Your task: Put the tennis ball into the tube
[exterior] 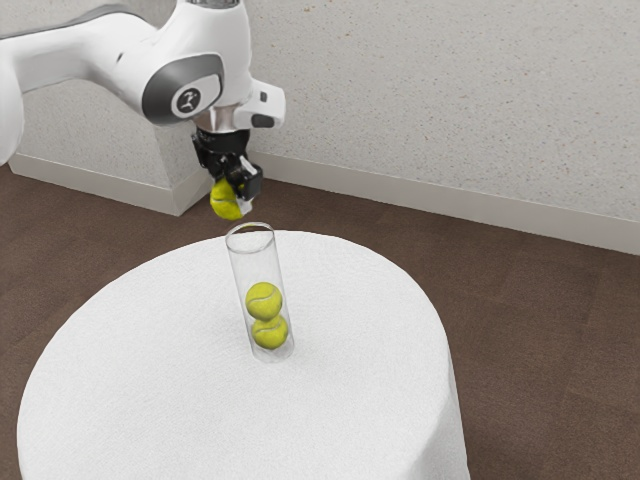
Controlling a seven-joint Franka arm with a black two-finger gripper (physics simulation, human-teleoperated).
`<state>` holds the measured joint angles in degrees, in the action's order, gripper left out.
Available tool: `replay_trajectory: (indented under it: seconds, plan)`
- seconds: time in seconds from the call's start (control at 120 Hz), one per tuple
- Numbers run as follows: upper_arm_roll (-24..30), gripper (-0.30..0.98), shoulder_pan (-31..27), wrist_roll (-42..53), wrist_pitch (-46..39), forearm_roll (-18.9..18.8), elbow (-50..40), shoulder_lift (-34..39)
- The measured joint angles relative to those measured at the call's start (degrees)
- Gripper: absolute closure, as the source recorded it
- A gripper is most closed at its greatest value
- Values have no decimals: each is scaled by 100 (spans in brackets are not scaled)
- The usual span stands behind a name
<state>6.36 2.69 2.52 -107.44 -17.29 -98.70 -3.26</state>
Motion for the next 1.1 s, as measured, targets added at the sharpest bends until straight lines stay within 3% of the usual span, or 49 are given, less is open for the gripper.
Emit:
replay_trajectory:
  seconds: [0.108, 0.342, 0.533, 0.633, 0.9, 1.042, 1.1]
  plan:
    - [14, 67, -179, -60, -2, 45, -3, -40]
    - [203, 65, -74, -172, 3, 28, 14, -37]
    - [206, 30, 67, -157, 18, 195, 16, -43]
    - [202, 17, -13, -109, 31, 286, 23, -50]
    - [346, 5, 15, -42, 74, 124, 90, -31]
    - [-591, 3, 646, -39, 746, 431, 285, 582]
    - [-508, 2, 162, 9, 986, 523, 288, 742]
